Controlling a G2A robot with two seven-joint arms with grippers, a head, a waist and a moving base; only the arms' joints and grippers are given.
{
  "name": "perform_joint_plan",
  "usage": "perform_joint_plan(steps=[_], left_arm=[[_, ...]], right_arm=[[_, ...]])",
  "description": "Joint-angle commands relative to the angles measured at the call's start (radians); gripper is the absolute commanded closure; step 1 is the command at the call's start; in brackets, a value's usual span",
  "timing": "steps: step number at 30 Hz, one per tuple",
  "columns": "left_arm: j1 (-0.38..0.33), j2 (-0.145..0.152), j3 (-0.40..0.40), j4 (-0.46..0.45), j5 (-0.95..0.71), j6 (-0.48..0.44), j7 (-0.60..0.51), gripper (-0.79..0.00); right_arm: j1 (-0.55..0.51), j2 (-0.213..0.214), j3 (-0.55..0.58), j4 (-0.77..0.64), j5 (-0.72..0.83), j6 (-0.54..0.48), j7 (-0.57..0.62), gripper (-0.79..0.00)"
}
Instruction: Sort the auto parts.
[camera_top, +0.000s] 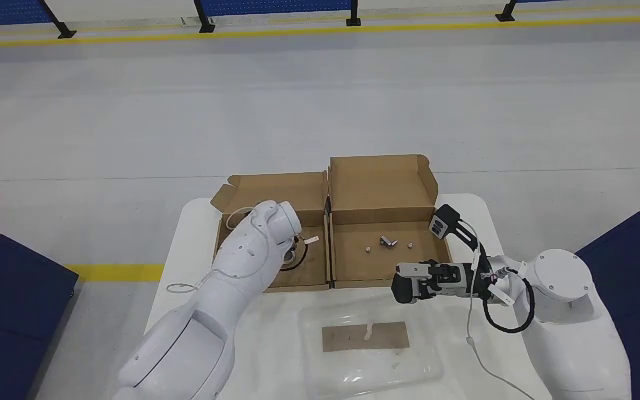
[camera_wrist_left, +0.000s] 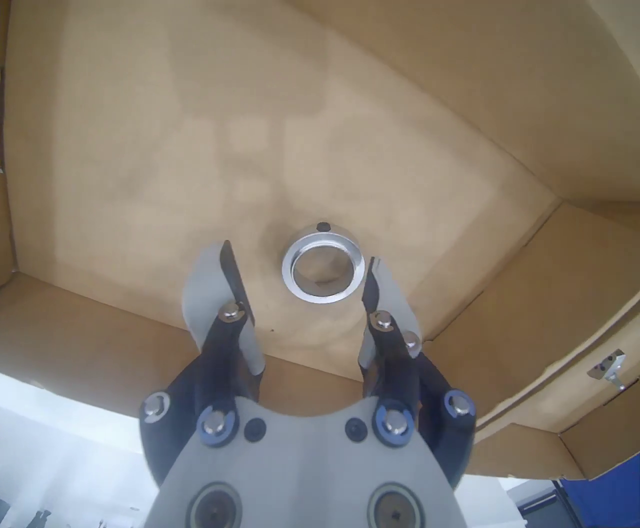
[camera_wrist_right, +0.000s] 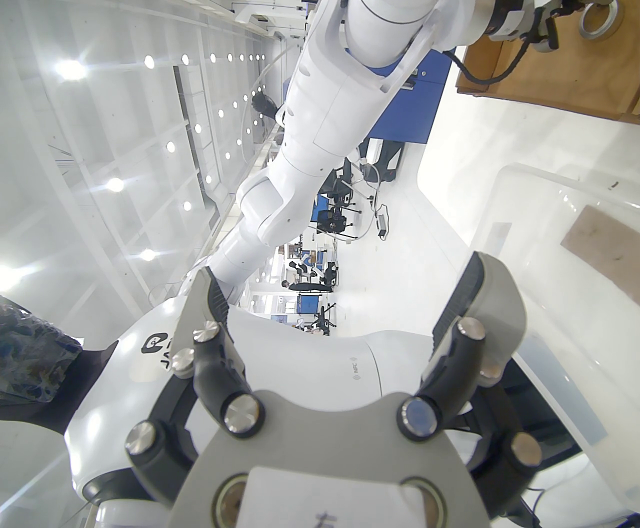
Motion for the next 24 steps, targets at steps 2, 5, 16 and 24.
perform_joint_plan(steps=[2, 5, 16, 24], left_arm=[[0.003, 0.011, -0.013, -0.026, 0.003, -0.004, -0.001, -0.785], [0.012, 0.026, -0.030, -0.071, 0.008, -0.010, 0.007, -0.785], [0.045, 0.069, -0.032, -0.227, 0.124, 0.039, -0.030, -0.785], [0.045, 0.069, -0.032, -0.227, 0.124, 0.039, -0.030, -0.785]], right_arm=[[0.000, 0.000, 0.000, 0.000, 0.000, 0.000, 0.000, -0.785], [0.000, 0.000, 0.000, 0.000, 0.000, 0.000, 0.000, -0.785], [0.000, 0.000, 0.000, 0.000, 0.000, 0.000, 0.000, -0.785], [0.000, 0.000, 0.000, 0.000, 0.000, 0.000, 0.000, -0.785]])
